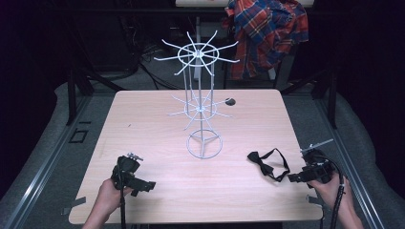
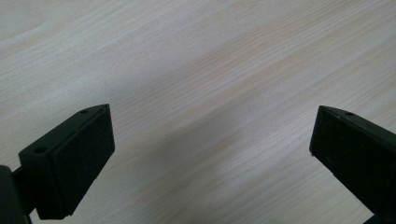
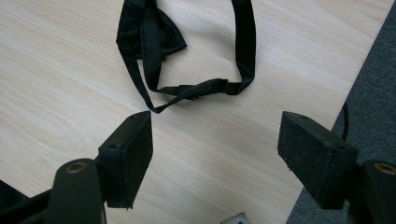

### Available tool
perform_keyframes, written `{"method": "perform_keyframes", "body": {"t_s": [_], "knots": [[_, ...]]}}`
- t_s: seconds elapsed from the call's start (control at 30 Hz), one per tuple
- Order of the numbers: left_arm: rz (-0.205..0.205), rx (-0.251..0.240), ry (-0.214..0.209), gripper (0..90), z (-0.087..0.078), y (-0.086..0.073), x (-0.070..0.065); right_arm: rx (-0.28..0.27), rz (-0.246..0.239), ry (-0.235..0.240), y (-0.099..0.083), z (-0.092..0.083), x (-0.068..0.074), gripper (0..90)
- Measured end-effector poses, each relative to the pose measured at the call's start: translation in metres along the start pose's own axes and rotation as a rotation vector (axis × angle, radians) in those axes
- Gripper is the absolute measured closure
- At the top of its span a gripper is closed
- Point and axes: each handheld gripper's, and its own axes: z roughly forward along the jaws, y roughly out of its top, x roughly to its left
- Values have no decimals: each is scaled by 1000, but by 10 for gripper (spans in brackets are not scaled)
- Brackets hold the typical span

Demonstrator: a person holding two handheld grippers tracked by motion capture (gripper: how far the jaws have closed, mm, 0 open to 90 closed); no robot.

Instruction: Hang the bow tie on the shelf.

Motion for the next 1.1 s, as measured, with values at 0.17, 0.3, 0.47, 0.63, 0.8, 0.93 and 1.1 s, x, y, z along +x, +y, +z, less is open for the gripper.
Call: {"method": "perform_keyframes", "body": {"t_s": [0.17,0.3,0.47,0.63,0.8,0.93,1.1], "knots": [[-5,-5,2,1,-1,-1,0,11,-20,-11,1,-1,1,257],[-7,-4,7,1,-2,-2,1,-3,-24,4,1,-3,4,256],[-11,-6,9,1,-3,-2,3,2,-33,-11,1,-4,5,271],[-13,-5,7,1,-3,-3,3,-14,-24,-11,2,-3,7,270],[-13,-12,2,0,-4,-3,3,-10,-35,-21,4,-3,10,267],[-11,-8,4,1,-4,-3,4,-9,-37,-8,4,-3,11,256],[-11,-8,4,0,-4,-3,4,-4,-43,-24,6,-4,10,252]]}}
